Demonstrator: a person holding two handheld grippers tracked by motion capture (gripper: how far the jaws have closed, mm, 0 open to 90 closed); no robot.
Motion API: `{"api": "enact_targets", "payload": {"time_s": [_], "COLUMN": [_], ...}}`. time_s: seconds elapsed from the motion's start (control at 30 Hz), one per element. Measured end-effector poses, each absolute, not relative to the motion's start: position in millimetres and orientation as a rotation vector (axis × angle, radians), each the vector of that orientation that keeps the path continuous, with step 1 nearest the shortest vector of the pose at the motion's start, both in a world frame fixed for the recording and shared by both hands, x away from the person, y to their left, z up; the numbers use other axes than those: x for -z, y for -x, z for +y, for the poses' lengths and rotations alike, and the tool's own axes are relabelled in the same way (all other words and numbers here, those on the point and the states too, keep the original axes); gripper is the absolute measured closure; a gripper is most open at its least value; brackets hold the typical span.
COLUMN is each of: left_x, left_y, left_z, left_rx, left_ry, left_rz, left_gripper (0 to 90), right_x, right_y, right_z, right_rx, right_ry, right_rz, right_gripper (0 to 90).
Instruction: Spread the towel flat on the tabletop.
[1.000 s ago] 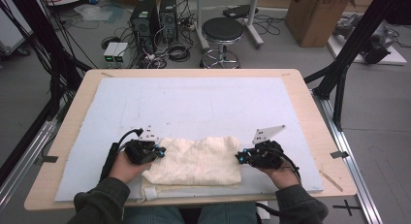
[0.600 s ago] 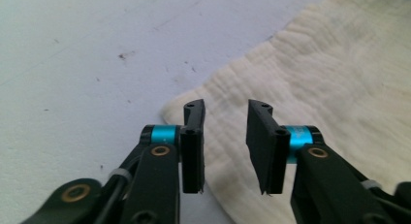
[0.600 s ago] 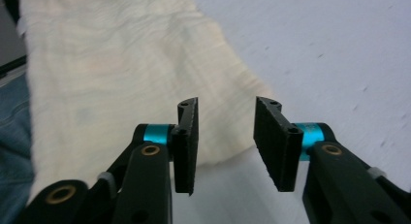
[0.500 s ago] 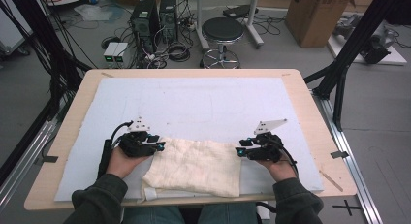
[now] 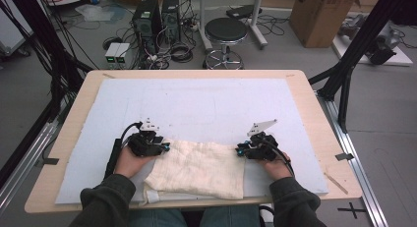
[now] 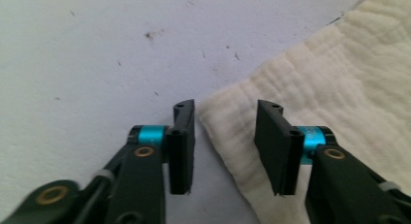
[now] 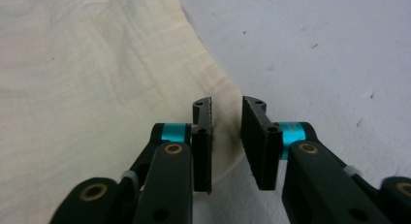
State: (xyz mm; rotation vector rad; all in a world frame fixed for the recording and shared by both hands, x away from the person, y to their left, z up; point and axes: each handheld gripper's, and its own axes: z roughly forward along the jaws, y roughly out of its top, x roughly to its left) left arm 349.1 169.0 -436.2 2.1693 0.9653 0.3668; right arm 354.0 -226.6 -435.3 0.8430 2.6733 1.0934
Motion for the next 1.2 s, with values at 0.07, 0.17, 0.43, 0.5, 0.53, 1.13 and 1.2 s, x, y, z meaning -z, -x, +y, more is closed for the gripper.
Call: {"api": "enact_targets", "payload": {"time_s": [0.07, 0.17, 0.43, 0.5, 0.53, 1.13, 1.2], "left_x": [436.2, 436.6, 424.1, 422.0, 421.4, 410.1, 413.2], "left_y": [-349.3, -349.1, -345.8, -346.6, -347.0, -439.0, -438.1], "left_z": [169.5, 169.1, 176.9, 180.2, 181.3, 192.4, 190.3], "left_rx": [-0.364, -0.366, -0.365, -0.358, -0.358, -0.457, -0.434], "left_ry": [-2.17, -2.165, -2.081, -2.05, -2.034, -1.701, -1.759], "left_rz": [0.954, 0.935, 0.922, 0.933, 0.944, 1.25, 1.229], "left_gripper": [74.6, 84.9, 86.9, 87.0, 87.2, 69.0, 66.9], "right_x": [435.2, 435.1, 425.6, 419.6, 416.4, 375.3, 379.3], "right_y": [-354.5, -355.7, -354.6, -355.5, -356.9, -476.3, -478.1], "right_z": [-226.5, -226.7, -225.4, -224.6, -224.1, -211.5, -213.2], "right_rx": [-1.085, -1.081, -1.111, -1.114, -1.115, -1.108, -1.117], "right_ry": [-0.831, -0.808, -0.756, -0.749, -0.74, -0.966, -0.983], "right_rz": [2.675, 2.68, 2.683, 2.674, 2.667, 2.355, 2.377], "right_gripper": [78.7, 84.0, 85.8, 85.9, 85.9, 64.9, 60.2]}}
